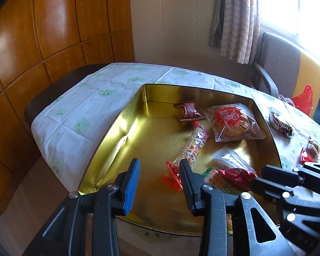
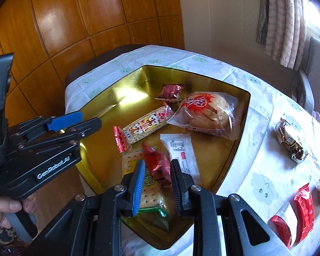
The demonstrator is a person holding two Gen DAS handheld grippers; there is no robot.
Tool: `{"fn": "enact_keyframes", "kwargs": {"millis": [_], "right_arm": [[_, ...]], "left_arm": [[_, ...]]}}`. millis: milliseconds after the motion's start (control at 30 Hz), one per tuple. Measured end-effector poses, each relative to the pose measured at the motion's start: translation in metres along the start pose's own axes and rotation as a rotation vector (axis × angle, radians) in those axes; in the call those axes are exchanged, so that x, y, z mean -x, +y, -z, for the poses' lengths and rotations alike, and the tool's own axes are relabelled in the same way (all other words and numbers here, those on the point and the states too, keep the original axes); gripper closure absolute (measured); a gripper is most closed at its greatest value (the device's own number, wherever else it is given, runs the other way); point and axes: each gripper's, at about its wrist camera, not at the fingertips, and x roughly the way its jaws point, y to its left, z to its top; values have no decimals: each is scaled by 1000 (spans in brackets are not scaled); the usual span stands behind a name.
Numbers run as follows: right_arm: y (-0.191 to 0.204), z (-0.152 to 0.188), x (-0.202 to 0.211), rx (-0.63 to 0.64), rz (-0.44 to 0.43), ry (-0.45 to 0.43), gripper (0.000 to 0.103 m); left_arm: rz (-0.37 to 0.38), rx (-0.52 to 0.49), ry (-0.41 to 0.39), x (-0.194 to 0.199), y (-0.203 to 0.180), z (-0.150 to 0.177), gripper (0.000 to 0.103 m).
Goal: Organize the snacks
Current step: 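Carry the red foil candy into the gold tin and open the right tool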
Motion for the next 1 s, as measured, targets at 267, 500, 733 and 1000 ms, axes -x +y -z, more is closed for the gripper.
{"fn": "enact_keyframes", "kwargs": {"millis": [267, 500, 733, 1000], "right_arm": [[8, 1, -26, 80, 87, 70, 86], [3, 8, -10, 31, 51, 37, 85], [-1, 13, 14, -20, 75, -19, 79], [-11, 20, 44, -80, 118, -90, 77]], "left_arm": [[1, -14, -2, 3, -4, 1, 64], [4, -20, -10, 5, -6, 1, 64], [13, -31, -21, 10, -10, 0, 64], [34, -46, -32, 17, -17, 1, 64]]}}
